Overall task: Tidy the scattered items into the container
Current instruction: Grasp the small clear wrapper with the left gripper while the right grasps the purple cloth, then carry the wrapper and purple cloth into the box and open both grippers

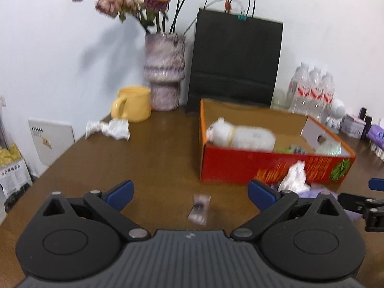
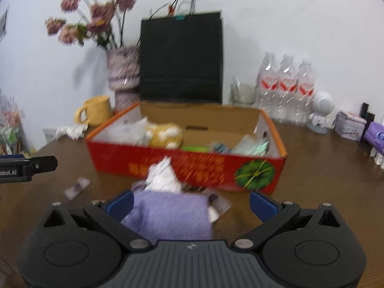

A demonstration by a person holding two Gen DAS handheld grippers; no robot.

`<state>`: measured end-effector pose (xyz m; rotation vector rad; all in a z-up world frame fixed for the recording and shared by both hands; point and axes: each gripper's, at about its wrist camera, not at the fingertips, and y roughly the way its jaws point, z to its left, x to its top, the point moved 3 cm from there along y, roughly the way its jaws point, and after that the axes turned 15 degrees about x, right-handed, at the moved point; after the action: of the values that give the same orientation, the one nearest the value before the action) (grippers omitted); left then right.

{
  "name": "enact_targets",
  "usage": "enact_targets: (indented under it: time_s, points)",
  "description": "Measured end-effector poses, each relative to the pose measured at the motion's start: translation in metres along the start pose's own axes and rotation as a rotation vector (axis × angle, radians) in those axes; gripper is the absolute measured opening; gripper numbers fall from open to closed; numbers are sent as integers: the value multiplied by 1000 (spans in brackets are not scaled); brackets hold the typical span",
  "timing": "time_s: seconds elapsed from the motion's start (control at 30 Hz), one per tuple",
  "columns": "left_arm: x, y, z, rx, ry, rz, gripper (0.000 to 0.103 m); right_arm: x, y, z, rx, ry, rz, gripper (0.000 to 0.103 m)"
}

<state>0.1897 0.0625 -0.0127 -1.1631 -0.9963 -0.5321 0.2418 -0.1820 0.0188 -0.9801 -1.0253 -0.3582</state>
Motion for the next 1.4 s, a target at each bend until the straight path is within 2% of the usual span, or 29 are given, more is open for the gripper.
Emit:
enact_targets:
  time_s: [0.2, 0.3, 0.37, 0.43, 0.47, 0.5, 0.53, 0.57, 0.6, 0.73, 0.9, 1.07, 1.1, 1.23, 1.4]
  points:
    - [-15, 20, -1, -10, 61, 37, 103, -7, 26, 17, -5, -13, 40, 100]
    - [-18, 34, -10, -12, 100, 55, 103, -10, 34, 15, -19, 5, 48, 92]
    - [-21, 42, -15, -21, 108, 67, 98, -12, 35, 12, -14, 17, 40, 87]
    - [-24, 50, -20, -24, 113, 80, 82, -14, 34, 10, -14, 21, 30, 76]
    - [-27, 55, -24, -15, 123, 93, 75, -14, 33, 10, -13, 20, 26, 73]
    - [-28, 58, -26, -14, 133, 102, 63, -14, 31, 10, -6, 23, 17, 67]
    - [-28, 57, -26, -29, 136, 85, 40, -15, 30, 9, 9, 25, 8, 52]
    - [-27, 56, -26, -52, 136, 83, 25, -15, 29, 9, 27, 25, 1, 45]
    - [-28, 56, -25, -70, 131, 88, 19, -15, 28, 8, 35, 31, -7, 39]
    - [-28, 52, -20, -88, 101, 82, 15, -13, 18, 5, 51, 45, -59, 29]
    - [-27, 49, -18, -101, 83, 67, 11, -10, 10, -2, 54, 80, -101, 20]
    - [-27, 42, -17, -105, 70, 51, 11, -6, -1, -9, 73, 117, -154, 13]
    - [-27, 40, -17, -105, 65, 49, 11, -5, -5, -10, 79, 124, -169, 8]
    - [-29, 34, -18, -108, 51, 42, 11, 2, -16, -16, 90, 146, -224, 8]
    - [-29, 25, -22, -119, 40, 28, 10, 6, -21, -22, 102, 168, -246, 8]
